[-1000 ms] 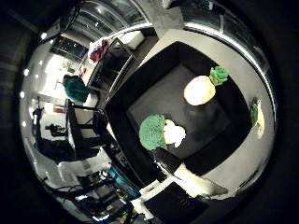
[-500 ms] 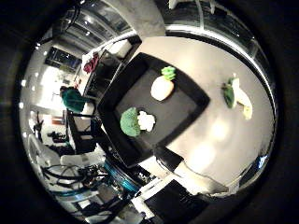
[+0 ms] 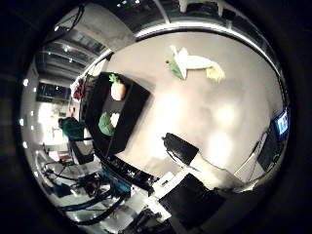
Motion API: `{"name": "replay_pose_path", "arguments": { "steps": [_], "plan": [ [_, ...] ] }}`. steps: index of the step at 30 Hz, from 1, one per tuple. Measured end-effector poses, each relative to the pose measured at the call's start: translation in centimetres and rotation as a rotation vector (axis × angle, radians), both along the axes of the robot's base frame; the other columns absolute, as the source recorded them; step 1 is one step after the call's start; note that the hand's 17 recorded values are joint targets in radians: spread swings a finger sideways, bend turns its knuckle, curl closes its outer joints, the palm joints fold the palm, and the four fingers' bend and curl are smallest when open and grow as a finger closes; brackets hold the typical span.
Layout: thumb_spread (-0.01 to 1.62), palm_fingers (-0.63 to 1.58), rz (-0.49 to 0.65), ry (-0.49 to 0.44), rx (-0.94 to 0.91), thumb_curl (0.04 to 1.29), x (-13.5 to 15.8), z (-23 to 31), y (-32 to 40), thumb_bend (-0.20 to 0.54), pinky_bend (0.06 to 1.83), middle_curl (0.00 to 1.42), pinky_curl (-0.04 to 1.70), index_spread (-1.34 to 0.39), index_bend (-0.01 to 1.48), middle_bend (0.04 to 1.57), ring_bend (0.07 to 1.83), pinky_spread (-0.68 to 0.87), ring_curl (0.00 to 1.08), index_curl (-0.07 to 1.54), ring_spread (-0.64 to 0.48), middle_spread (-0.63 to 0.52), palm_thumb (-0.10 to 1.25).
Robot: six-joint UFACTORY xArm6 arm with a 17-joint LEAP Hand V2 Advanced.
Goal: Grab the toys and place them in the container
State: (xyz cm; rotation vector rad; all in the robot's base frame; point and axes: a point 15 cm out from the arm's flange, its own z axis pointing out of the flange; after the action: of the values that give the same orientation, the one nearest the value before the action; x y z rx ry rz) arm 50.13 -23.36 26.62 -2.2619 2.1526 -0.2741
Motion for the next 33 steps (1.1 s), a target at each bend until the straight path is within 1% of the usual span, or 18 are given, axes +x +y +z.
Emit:
{"name": "replay_pose_path", "arguments": {
  "steps": [3,8,12,16,21,24,30,33],
  "plan": [
    [1.02,0.22,-0.009,-0.026,-0.010,0.32,1.9,-0.2,-1.2,-0.021,0.57,0.34,0.19,-0.35,0.16,0.34,0.46,0.40,0.23,0.27,0.10,-0.02,0.65],
    [1.04,0.22,-0.016,-0.014,0.014,0.32,3.8,-2.5,-1.6,-0.024,0.56,0.34,0.19,-0.34,0.16,0.34,0.44,0.40,0.23,0.27,0.10,-0.02,0.65],
    [1.04,0.21,-0.016,-0.039,0.023,0.31,6.3,-2.8,-1.7,-0.024,0.54,0.33,0.20,-0.34,0.16,0.32,0.43,0.40,0.22,0.28,0.11,-0.01,0.64],
    [1.03,0.15,-0.009,-0.044,0.032,0.31,9.2,-4.6,-1.7,-0.031,0.55,0.33,0.21,-0.33,0.15,0.28,0.43,0.39,0.23,0.28,0.13,0.02,0.62],
    [1.01,0.07,0.006,-0.033,0.038,0.30,11.2,-7.1,-1.1,-0.032,0.57,0.32,0.23,-0.33,0.15,0.23,0.41,0.38,0.23,0.26,0.16,0.08,0.57],
    [1.00,0.04,0.033,-0.057,0.020,0.30,12.5,-7.8,-0.3,-0.027,0.56,0.32,0.24,-0.36,0.16,0.21,0.38,0.38,0.22,0.26,0.17,0.11,0.54],
    [1.02,0.02,0.088,-0.108,-0.006,0.30,15.4,-9.4,2.3,-0.024,0.53,0.31,0.25,-0.37,0.16,0.19,0.36,0.38,0.23,0.27,0.18,0.13,0.56],
    [1.02,0.03,0.099,-0.154,-0.017,0.30,17.1,-9.8,3.4,-0.025,0.51,0.31,0.26,-0.37,0.17,0.19,0.34,0.37,0.23,0.28,0.18,0.14,0.56]
  ]
}}
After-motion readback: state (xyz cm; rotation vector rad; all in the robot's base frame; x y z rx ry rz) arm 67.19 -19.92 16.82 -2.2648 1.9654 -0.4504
